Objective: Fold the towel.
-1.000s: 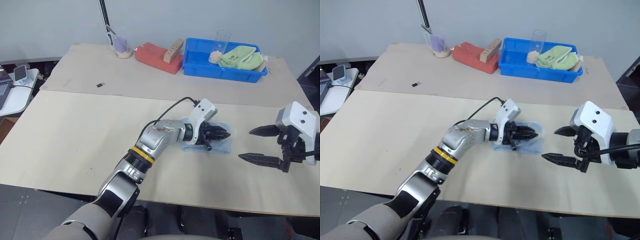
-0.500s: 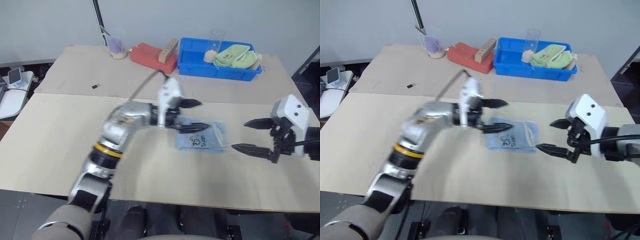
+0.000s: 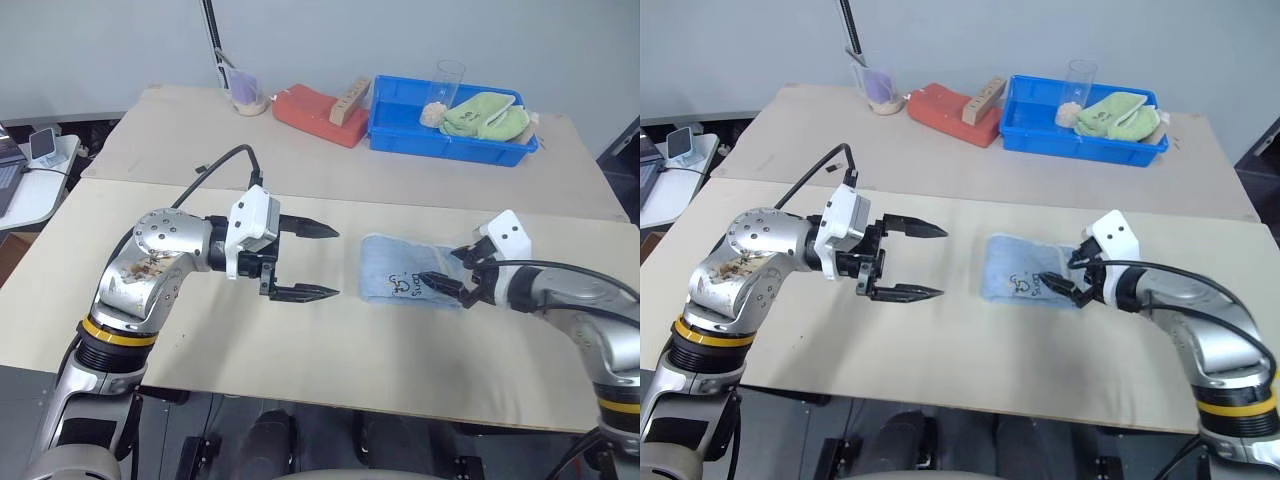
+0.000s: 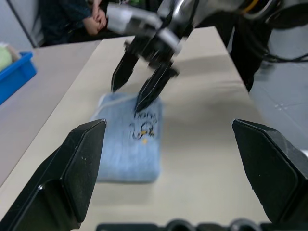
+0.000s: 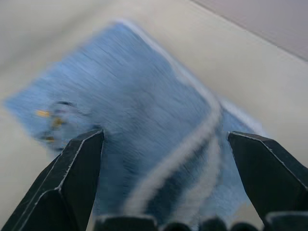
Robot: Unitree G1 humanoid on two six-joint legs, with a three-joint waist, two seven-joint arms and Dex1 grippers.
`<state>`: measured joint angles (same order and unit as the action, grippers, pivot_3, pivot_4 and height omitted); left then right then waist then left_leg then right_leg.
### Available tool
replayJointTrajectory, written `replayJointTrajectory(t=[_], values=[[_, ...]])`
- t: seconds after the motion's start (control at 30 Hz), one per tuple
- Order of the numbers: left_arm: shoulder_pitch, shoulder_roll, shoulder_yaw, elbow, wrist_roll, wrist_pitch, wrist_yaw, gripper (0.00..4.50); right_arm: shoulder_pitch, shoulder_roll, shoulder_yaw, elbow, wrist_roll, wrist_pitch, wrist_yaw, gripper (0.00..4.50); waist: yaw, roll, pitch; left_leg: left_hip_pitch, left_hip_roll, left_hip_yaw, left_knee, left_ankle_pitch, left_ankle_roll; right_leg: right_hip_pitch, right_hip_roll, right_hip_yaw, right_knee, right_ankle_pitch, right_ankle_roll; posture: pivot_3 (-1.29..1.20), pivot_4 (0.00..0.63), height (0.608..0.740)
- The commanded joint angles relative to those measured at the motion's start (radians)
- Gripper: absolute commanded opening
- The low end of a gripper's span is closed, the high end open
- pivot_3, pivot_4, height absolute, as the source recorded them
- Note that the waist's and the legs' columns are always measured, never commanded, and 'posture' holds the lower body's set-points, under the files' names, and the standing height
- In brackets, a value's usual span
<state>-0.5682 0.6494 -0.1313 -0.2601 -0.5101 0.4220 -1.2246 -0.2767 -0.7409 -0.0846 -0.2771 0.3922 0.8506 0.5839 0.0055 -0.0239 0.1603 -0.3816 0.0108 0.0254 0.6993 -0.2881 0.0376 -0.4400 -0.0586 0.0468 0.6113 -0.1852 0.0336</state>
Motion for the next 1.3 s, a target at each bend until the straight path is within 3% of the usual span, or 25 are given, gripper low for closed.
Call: replayJointTrajectory(t=[0.03, 0.2, 0.37, 0.57, 0.8, 0.83, 1.13, 1.3], values=[[0.017, 0.011, 0.035, -0.034, -0.012, -0.011, 0.013, 4.44, -0.03, 0.03, 0.002, 0.066, -0.06, -0.091, -0.038, 4.5, -0.005, 0.0, 0.0, 0.0, 0.0, 0.0, 0.0, 0.0, 0.0, 0.0, 0.001, 0.0, 0.0, 0.0, 0.0, 0.0, 0.15, 0.714], [0.033, 0.012, 0.037, -0.036, -0.011, -0.028, 0.009, 4.44, -0.057, 0.079, 0.008, 0.167, -0.102, -0.13, -0.069, 4.5, -0.015, 0.0, 0.0, 0.0, 0.001, 0.0, 0.0, 0.0, 0.0, 0.0, 0.002, -0.001, 0.0, 0.0, -0.001, 0.0, 0.15, 0.714], [0.056, 0.015, 0.046, -0.036, -0.014, -0.046, 0.001, 4.44, -0.087, 0.147, -0.056, 0.203, -0.002, 0.022, -0.064, 4.5, -0.018, 0.0, 0.0, 0.0, 0.002, 0.0, -0.001, 0.0, 0.0, 0.0, 0.002, 0.0, 0.0, 0.0, -0.001, 0.0, 0.15, 0.714], [0.089, 0.019, 0.075, -0.062, -0.06, -0.033, -0.01, 4.5, -0.107, 0.178, -0.062, 0.171, 0.056, 0.09, -0.047, 2.6, -0.019, 0.0, 0.0, 0.0, 0.002, -0.001, -0.001, 0.0, 0.0, 0.0, 0.002, 0.0, 0.0, 0.001, -0.001, 0.0, 0.15, 0.714], [0.067, 0.011, 0.093, -0.067, -0.067, -0.011, 0.048, 4.5, -0.163, 0.121, 0.024, 0.166, -0.027, -0.062, 0.018, 0.19, -0.019, 0.0, 0.0, 0.0, 0.002, -0.001, -0.001, 0.0, 0.0, 0.0, 0.001, 0.0, 0.0, 0.001, -0.001, 0.0, 0.15, 0.714], [0.063, 0.012, 0.098, -0.073, -0.079, -0.003, 0.051, 4.5, -0.184, 0.119, 0.018, 0.181, -0.029, -0.076, 0.019, 0.02, -0.02, 0.001, 0.0, 0.0, 0.002, 0.0, -0.001, 0.0, 0.0, 0.0, 0.001, 0.0, 0.0, 0.001, -0.001, 0.0, 0.15, 0.714], [0.037, 0.045, 0.174, -0.107, -0.178, 0.038, 0.049, 4.5, -0.437, 0.125, -0.041, 0.745, -0.146, -0.253, -0.082, 0.02, -0.017, 0.001, 0.0, 0.002, 0.001, 0.0, -0.002, 0.0, 0.0, 0.0, 0.001, -0.002, 0.0, 0.001, -0.002, 0.0, 0.15, 0.714], [0.036, 0.061, 0.178, -0.113, -0.178, 0.051, 0.059, 4.5, -0.476, 0.149, -0.067, 0.864, -0.153, -0.259, -0.104, 0.02, -0.025, 0.001, 0.0, 0.001, 0.0, 0.0, -0.002, 0.0, 0.0, 0.0, 0.0, -0.001, 0.0, 0.001, -0.002, 0.0, 0.15, 0.714]])
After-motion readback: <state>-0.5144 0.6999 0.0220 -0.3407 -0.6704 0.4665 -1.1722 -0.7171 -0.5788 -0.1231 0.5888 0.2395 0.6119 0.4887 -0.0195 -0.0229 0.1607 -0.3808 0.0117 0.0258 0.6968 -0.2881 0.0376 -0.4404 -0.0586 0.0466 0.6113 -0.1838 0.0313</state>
